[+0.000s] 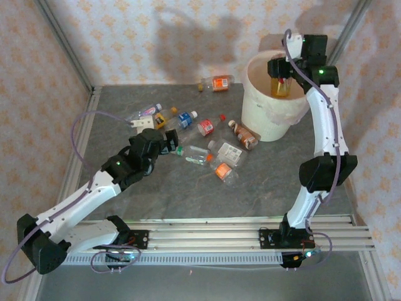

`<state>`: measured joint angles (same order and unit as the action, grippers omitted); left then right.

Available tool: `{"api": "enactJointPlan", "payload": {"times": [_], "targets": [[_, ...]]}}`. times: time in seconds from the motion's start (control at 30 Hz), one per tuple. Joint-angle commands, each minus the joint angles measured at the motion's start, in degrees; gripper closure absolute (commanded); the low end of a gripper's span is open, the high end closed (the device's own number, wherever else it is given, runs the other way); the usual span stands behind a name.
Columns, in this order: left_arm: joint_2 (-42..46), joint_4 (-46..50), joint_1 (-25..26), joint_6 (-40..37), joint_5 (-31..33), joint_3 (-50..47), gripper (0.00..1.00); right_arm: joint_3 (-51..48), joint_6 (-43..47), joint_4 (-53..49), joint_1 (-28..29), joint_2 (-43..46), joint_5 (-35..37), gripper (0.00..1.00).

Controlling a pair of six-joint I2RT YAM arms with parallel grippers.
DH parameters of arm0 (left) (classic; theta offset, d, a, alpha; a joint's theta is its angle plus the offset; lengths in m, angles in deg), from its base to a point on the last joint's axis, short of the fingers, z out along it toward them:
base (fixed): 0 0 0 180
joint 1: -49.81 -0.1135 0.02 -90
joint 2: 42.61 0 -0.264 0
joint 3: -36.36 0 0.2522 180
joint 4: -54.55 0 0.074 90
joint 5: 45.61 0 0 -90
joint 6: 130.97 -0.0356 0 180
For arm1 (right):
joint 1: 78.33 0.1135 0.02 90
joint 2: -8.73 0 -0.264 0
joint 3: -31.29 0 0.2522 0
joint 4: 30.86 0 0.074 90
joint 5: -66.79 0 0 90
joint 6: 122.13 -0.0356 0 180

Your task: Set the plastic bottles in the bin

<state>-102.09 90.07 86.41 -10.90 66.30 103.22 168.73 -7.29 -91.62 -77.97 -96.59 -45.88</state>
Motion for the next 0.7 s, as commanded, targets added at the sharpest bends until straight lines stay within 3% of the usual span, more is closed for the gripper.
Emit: {"api": "enactJointPlan", "payload": {"times": [0.0, 0.4, 0.53, 0.67], "targets": [[2.0, 1.0, -0.5, 2.5, 3.0, -1.5, 0.0, 2.9, 9.4, -8.8, -0.1, -0.4, 0.8, 0.59], [3.5, 1.7, -0.7, 3.8, 3.2, -3.2, 0.0, 2.6, 8.5, -13.8, -0.1, -3.2, -5.5, 0.45], [3.8, 1.8, -0.7, 3.9, 3.6, -3.7, 0.0, 2.2, 7.9, -14.7, -0.1, -3.4, -7.8, 0.37], [3.6, 1.7, -0.7, 3.9, 3.3, -4.0, 0.0, 3.1, 6.8, -14.7, -0.2, -3.3, -8.9, 0.22]]}}
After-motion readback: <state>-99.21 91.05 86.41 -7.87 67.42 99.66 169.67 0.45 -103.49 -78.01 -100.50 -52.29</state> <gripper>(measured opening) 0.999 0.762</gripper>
